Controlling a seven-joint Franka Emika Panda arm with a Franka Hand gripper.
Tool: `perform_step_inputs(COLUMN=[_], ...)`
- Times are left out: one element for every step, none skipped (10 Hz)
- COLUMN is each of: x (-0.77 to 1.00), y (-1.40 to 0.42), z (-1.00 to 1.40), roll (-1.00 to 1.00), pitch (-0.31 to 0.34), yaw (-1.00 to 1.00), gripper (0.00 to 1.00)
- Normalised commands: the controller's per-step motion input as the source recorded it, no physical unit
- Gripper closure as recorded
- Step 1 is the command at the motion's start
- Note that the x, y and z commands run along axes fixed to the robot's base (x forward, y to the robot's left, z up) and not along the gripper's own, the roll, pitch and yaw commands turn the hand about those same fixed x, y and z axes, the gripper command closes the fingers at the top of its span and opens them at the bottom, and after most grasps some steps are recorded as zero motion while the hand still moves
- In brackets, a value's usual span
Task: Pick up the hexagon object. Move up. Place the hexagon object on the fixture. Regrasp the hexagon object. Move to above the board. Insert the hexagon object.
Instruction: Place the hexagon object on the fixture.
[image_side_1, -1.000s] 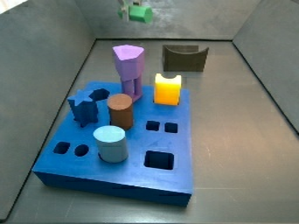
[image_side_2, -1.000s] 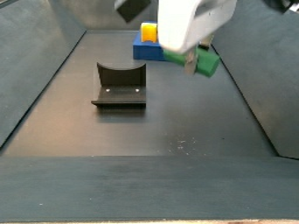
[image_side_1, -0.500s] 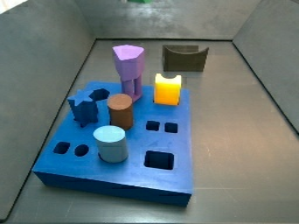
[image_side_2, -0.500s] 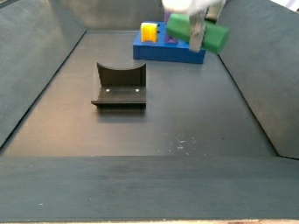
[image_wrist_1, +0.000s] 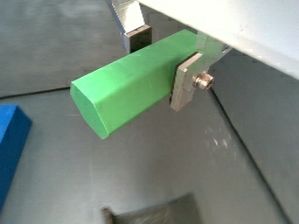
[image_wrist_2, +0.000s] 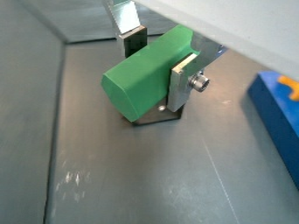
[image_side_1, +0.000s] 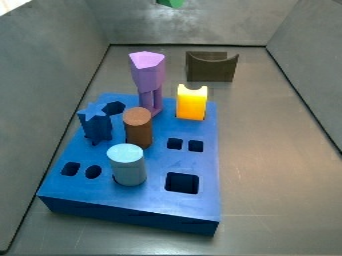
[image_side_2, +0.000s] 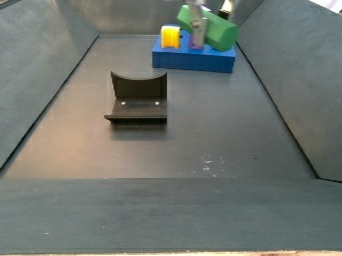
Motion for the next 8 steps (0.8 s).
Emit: perform_step_inputs(x=[1.00,1.00,1.00,1.00,1.00,1.00,1.00,1.00], y=[-0.16,-0.15,-0.13,-0.12,-0.11,-0.09,-0.09,-0.07], z=[-0.04,-0.03,-0.03,-0.03,-0.03,-0.02,-0.02,-0.02], roll=[-0.21,-0.24,-0.26,-0.30,-0.34,-0.40,-0.39,-0.32], pitch=[0.013,0.020,0.029,0.045,0.061,0.081,0.081,0.066], yaw=[-1.00,-1.00,-1.00,-1.00,-1.00,-1.00,-0.87,-0.53], gripper=[1.00,1.00,1.00,1.00,1.00,1.00,1.00,1.00])
